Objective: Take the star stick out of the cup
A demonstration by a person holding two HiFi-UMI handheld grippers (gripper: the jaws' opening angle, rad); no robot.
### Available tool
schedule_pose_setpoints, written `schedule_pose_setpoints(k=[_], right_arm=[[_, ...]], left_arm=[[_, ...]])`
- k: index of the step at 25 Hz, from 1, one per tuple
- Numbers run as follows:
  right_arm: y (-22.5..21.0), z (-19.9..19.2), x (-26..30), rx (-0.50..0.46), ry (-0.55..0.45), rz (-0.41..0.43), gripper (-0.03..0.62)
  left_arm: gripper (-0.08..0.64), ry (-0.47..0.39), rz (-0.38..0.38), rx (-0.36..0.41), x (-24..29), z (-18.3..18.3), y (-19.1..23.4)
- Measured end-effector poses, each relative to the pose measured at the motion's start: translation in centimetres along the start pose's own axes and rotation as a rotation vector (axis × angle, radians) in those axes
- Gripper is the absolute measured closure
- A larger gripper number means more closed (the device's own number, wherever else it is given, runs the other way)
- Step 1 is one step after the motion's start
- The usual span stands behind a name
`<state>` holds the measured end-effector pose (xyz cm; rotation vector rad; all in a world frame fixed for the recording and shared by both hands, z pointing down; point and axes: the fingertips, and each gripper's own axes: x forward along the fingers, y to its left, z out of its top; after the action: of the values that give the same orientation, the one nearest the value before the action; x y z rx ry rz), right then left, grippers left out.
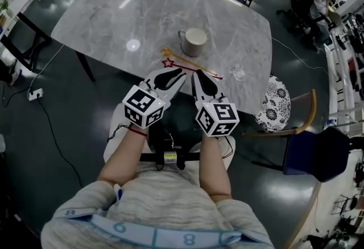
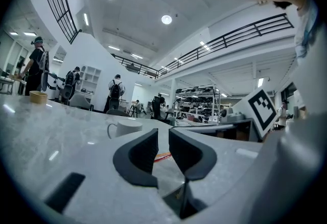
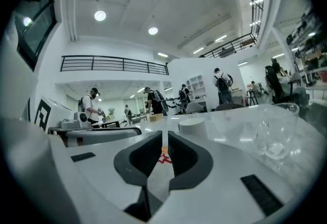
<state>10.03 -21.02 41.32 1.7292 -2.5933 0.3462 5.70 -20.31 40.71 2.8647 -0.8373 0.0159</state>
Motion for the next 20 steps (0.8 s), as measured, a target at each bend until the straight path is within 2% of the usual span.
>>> schedule_pose_setpoints(k=[2,6,11,15,20], right_arm=[[0.0,-0.9,-0.3,0.047,0.000,-0.010,0.555],[0.6,-0.6,-0.6,0.053,-0.026,-0.023,0.557],[1.2,-1.5,-1.6,0.091,-0.040,-0.073,0.571],[1.6,-1.8,-1.3,0.039,-0.047,-0.068,0.581],[1.1,-1.7,-1.4,0.023,-0.043,-0.081,0.583]], left_arm=[[0.491,0.005,0.000,0.000,0.0,-0.8,-0.3],[0.522,0.009,0.001,0.002,-0.1,-2.0,-1.2],[0.545,-0.038,0.028,0.014,-0.7,-1.2,-2.0],[0.545,-0.056,0.074,0.057,-1.2,-1.3,-1.4],[0.543,-0.048,0.069,0.076,-1.2,-1.8,-1.6]])
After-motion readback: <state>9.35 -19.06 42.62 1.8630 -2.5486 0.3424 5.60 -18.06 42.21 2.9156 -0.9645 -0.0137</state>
